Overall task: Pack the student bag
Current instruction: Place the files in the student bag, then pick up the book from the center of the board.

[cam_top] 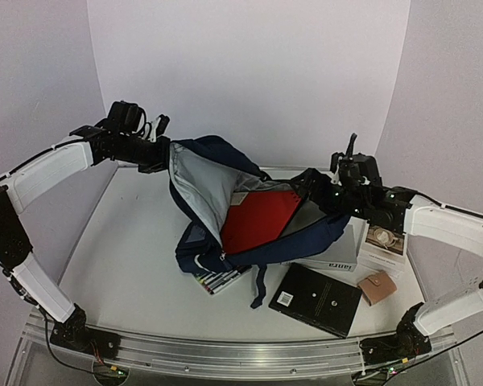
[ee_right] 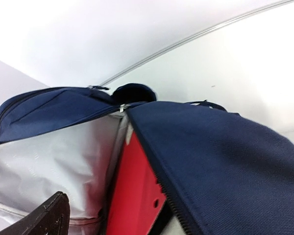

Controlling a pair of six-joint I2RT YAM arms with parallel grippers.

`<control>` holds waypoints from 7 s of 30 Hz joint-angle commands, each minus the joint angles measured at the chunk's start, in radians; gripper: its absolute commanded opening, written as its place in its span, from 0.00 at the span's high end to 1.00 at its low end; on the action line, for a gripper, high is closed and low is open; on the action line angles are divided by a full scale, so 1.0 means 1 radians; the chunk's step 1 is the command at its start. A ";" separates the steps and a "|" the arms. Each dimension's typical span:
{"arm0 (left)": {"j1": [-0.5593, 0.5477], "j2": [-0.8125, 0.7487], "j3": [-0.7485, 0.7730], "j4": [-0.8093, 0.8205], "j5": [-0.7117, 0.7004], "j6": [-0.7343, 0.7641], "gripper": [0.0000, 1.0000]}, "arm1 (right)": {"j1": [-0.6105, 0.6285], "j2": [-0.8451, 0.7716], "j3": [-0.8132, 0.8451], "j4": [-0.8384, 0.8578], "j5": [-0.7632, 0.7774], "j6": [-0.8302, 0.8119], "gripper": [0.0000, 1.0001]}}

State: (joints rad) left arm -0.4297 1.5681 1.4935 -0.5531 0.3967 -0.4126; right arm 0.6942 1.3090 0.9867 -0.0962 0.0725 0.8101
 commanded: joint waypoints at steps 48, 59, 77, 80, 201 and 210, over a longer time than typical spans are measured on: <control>0.013 0.045 -0.187 0.167 -0.184 -0.049 0.81 | -0.350 -0.119 -0.310 -0.206 -0.045 -0.041 0.02; -0.107 -0.064 -0.254 0.237 -0.136 -0.060 0.25 | -0.349 -0.045 -0.359 -0.198 -0.088 -0.041 0.03; -0.294 0.127 -0.321 0.566 -0.020 -0.307 0.18 | -0.247 0.083 -0.297 -0.024 -0.370 -0.112 0.13; -0.323 0.215 -0.286 0.617 0.007 -0.329 0.19 | -0.249 0.093 -0.302 -0.027 -0.256 -0.091 0.15; -0.374 0.354 -0.237 1.077 0.178 -0.614 0.09 | -0.400 -0.169 -0.169 0.332 -0.777 0.171 1.00; -0.392 0.356 -0.192 1.214 0.247 -0.648 0.07 | -0.400 -0.202 -0.174 0.412 -0.831 0.248 1.00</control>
State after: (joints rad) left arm -0.8136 1.9720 1.2438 0.5452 0.5950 -1.0396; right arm 0.2958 1.1423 0.7799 0.1956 -0.7099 1.0005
